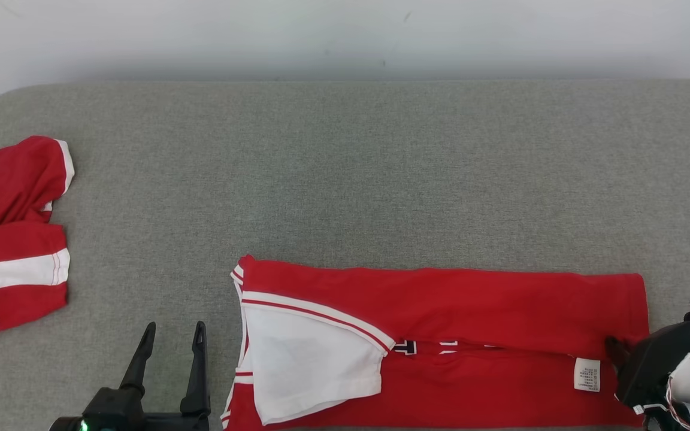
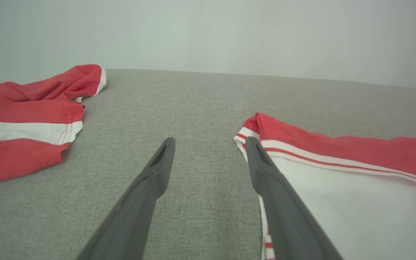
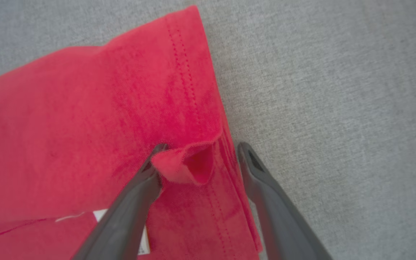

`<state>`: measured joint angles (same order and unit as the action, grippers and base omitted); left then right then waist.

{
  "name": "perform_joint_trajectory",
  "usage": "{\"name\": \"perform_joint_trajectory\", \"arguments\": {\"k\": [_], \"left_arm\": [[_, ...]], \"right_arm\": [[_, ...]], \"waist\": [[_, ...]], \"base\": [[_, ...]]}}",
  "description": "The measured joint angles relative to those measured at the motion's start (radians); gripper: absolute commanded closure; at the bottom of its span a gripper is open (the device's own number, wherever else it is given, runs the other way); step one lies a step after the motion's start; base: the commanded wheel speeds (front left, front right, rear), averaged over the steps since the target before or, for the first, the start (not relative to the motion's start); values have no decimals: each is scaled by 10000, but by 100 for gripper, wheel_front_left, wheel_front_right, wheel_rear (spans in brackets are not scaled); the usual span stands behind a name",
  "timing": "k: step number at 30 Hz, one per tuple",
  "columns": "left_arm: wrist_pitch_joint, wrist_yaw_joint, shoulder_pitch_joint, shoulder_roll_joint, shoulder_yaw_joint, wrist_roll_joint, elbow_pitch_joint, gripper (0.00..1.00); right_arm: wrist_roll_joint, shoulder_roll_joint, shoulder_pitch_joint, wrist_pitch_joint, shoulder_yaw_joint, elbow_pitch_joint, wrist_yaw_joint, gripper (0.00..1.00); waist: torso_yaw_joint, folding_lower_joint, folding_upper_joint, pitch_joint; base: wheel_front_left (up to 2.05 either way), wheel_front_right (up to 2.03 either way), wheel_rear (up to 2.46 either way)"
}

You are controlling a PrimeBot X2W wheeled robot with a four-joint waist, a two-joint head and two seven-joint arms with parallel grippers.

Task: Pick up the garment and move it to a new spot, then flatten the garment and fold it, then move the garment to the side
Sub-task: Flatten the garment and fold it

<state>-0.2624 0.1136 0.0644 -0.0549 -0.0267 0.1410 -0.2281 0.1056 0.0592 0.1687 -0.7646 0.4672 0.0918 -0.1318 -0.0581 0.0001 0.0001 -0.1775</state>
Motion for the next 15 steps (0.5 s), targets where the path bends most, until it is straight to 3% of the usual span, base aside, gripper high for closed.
{"name": "perform_joint_trajectory", "arguments": {"k": [10, 11, 13, 15], "left_arm": [[0, 10, 0, 0, 48, 0, -38, 0], [0, 10, 0, 2, 48, 2, -40, 0], [0, 10, -2, 2, 42, 0, -44, 0], [0, 10, -17, 2, 59, 0, -46, 0]], "right_arm": [[-303, 19, 500, -418, 0, 1185, -2, 0], [-267, 40, 519, -454, -50, 1218, -2, 21], [-184, 44, 522, -418, -117, 1220, -2, 100], [-148, 69, 533, -165, -56, 1156, -2, 100]], "waist": [[-97, -3, -1, -123], [-84, -3, -1, -112], [-42, -3, -1, -88], [16, -2, 0, -56]], "base": [[0, 0, 0], [0, 0, 0], [0, 0, 0], [0, 0, 0]]}}
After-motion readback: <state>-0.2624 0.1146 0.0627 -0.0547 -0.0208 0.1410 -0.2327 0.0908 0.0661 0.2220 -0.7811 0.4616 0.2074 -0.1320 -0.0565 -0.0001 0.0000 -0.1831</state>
